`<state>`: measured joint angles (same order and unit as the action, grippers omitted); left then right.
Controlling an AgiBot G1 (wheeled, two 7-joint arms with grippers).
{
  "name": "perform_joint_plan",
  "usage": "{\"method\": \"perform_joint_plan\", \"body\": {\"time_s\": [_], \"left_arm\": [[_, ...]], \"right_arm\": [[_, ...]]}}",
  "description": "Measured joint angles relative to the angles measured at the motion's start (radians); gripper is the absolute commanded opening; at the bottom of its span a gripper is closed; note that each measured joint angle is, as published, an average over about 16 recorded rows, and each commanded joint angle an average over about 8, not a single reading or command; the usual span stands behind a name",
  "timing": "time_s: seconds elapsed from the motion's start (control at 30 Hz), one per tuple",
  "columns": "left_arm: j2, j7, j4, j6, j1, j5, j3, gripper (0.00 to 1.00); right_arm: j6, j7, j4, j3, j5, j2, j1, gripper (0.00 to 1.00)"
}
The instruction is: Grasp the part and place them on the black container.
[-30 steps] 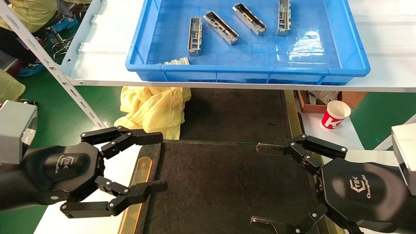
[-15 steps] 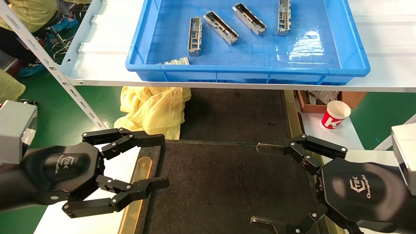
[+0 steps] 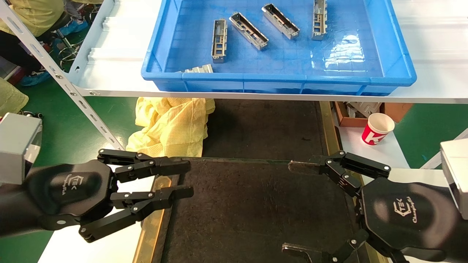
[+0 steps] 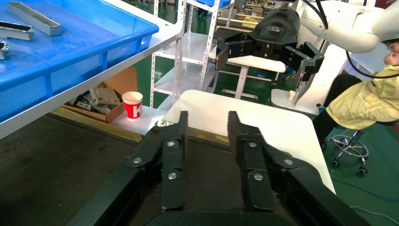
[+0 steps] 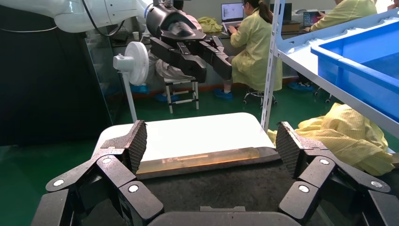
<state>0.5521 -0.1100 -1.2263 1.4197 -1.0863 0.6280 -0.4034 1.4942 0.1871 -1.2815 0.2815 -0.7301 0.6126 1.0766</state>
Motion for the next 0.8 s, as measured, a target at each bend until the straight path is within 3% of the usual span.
{"method": "perform_joint_plan", "body": {"time_s": [0.8], "left_arm": [[0.0, 0.0, 0.0, 0.0, 0.0, 0.0, 0.0, 0.0]], "right_arm": [[0.0, 0.0, 0.0, 0.0, 0.0, 0.0, 0.0, 1.0]]}}
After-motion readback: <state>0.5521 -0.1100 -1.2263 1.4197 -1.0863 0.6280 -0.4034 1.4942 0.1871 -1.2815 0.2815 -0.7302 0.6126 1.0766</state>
